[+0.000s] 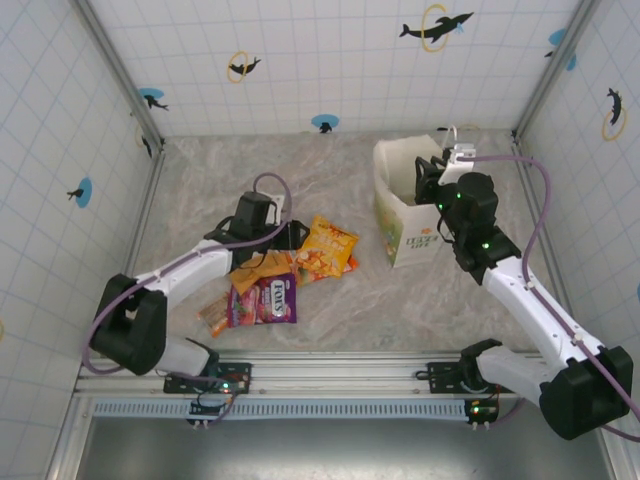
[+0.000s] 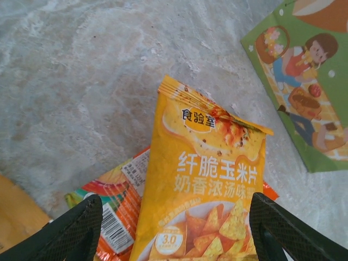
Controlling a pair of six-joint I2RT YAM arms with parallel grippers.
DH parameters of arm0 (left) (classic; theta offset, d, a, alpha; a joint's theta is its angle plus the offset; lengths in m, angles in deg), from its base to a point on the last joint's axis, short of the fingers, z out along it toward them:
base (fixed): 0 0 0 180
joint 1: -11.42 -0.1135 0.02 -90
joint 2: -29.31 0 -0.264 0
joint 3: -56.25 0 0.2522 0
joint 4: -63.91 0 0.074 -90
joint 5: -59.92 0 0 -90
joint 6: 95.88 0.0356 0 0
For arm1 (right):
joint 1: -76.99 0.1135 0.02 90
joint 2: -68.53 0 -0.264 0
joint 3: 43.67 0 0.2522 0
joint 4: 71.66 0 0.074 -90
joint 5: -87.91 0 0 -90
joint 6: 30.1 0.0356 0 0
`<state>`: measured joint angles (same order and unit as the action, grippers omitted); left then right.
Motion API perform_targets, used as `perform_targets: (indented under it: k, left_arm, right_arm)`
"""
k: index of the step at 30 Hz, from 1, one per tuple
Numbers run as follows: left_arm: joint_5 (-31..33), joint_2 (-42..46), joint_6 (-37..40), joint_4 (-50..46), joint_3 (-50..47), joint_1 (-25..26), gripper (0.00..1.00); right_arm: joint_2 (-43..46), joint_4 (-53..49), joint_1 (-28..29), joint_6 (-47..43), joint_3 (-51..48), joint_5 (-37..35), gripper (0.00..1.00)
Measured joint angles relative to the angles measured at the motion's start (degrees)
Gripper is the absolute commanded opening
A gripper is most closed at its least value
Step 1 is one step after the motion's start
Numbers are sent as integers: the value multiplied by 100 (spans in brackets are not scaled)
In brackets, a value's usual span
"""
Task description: Place the snacks into the paper bag
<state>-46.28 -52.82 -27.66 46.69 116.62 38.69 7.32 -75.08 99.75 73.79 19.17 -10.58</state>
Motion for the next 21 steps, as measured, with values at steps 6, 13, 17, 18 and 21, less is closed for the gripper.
perform_targets:
  k: [6,13,17,18,21]
  left_arm:
    - [-811,-621,-275,435,271,-341,69]
    - [-1410,-1325,-365,614,739,-527,67]
    - [-1777,-1759,-376,669,942,-551,63]
    - [-1862,-1864,-376,684,1003,-557,63]
    - [-2048,-2105,-376,737,1088,-557,63]
  right_arm:
    - [0,-48,0,59,-2,181,38]
    - [192,-131,0,20,0,551,39]
    - [466,-140,0,-35,-2,752,40]
    - [527,-140,2,-50,0,802,40]
    - [623,-170,0,-87,0,896,40]
